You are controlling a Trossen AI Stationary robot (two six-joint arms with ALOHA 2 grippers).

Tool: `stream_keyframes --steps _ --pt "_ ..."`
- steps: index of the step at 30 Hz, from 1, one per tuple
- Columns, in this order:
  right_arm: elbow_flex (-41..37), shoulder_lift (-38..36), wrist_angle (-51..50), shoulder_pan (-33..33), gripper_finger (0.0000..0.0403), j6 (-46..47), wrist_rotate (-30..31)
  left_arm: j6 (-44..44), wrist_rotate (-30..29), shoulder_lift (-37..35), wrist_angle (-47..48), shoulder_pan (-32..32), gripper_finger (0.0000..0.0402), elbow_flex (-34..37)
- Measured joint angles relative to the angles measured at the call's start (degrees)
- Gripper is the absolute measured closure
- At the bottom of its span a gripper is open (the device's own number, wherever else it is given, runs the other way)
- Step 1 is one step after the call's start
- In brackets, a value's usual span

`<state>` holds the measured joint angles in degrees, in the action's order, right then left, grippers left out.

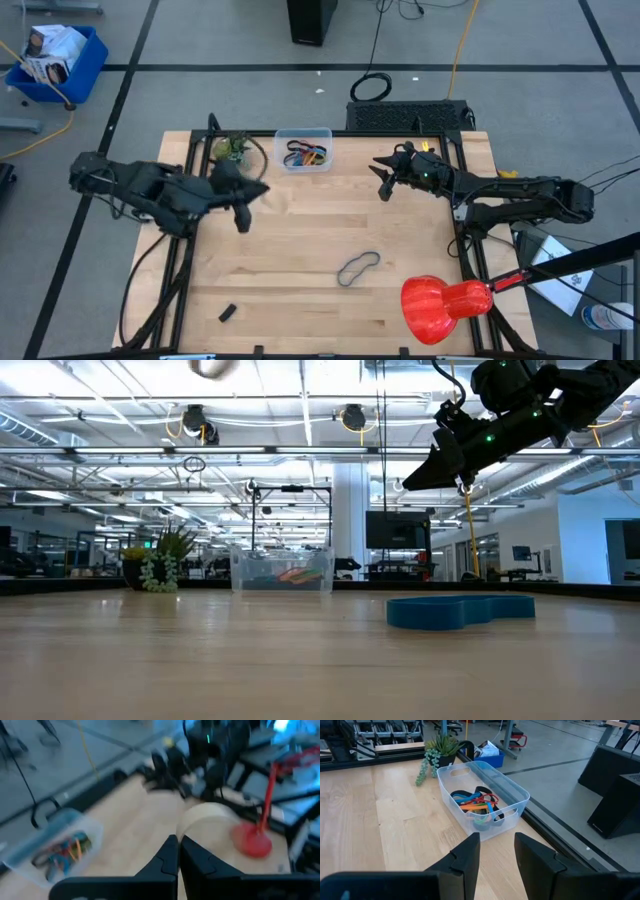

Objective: Pick and place rubber bands into bin
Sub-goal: Put the brown rubber band into the transparent bin

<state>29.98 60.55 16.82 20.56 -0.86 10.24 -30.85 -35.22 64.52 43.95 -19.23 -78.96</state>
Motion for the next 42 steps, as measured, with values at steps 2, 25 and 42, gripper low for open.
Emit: stream_keyframes --steps 2,25,42 --pt "0.0 0.0 0.0 0.0 0.0287 0.0 0.0 2.4 -1.4 -0.7 -2.9 0.9 0.0391 0.0" --pt "0.0 0.0 0.0 0.0 0.0287 0.2 0.2 23.2 25.3 11.8 -15.7 43.2 0.0398 0.0" --pt "0.0 0.0 0.0 0.0 0.0287 1.6 0.2 25.9 26.3 37.8 -15.4 52.1 0.0396 0.0"
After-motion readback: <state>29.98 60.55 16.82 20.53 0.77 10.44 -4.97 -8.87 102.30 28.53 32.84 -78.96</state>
